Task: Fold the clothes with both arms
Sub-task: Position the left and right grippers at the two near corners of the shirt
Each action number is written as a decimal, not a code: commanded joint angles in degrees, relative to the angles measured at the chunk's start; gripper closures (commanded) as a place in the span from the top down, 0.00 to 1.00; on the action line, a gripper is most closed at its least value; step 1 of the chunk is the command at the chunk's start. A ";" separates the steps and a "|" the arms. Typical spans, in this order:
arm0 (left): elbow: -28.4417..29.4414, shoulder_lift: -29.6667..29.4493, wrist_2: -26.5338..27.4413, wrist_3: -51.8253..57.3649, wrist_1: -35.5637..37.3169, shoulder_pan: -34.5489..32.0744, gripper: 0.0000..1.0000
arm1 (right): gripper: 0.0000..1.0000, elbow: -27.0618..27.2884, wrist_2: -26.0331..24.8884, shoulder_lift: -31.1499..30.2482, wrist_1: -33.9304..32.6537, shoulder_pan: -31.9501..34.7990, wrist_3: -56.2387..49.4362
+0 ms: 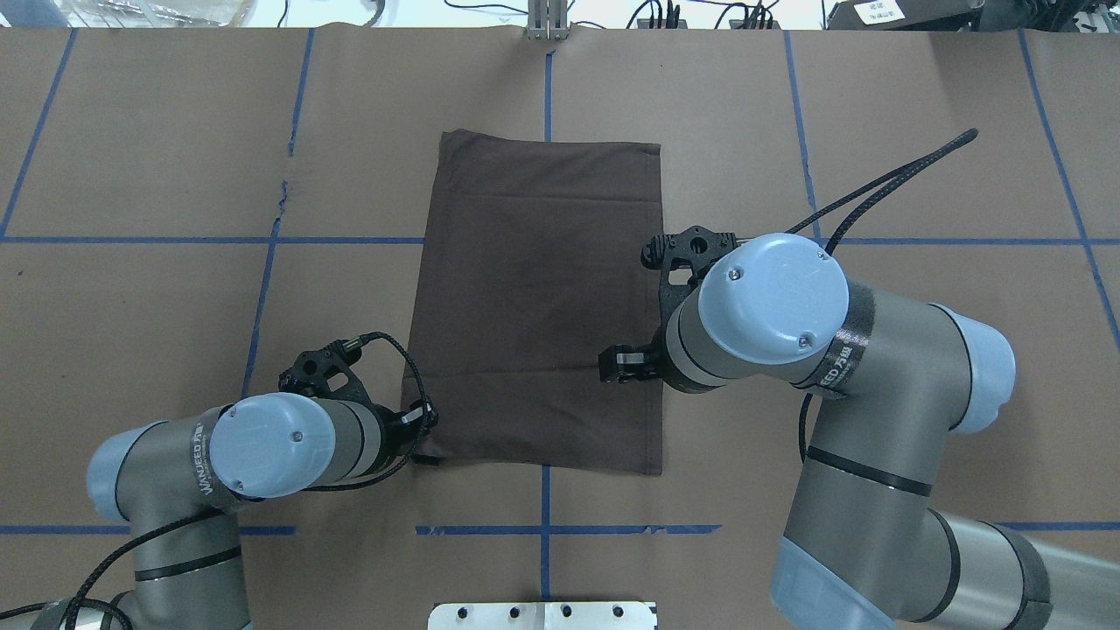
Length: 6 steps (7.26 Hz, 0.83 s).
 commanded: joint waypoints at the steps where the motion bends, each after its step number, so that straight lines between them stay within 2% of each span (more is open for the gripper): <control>1: 0.05 0.04 -0.01 0.00 0.00 0.09 0.36 | 1.00 0.20 1.76 -0.06 0.12 0.35 0.04; 4: 0.84 -0.05 -0.01 0.09 0.00 1.40 0.35 | 1.00 0.20 1.86 -0.06 0.03 0.36 0.04; 5: 0.76 -0.05 0.08 0.09 0.00 1.76 0.14 | 1.00 0.20 1.86 -0.06 0.03 0.27 0.65; 6: 0.67 -0.05 0.17 0.09 0.00 1.76 0.00 | 1.00 0.20 1.86 -0.06 0.03 0.18 1.70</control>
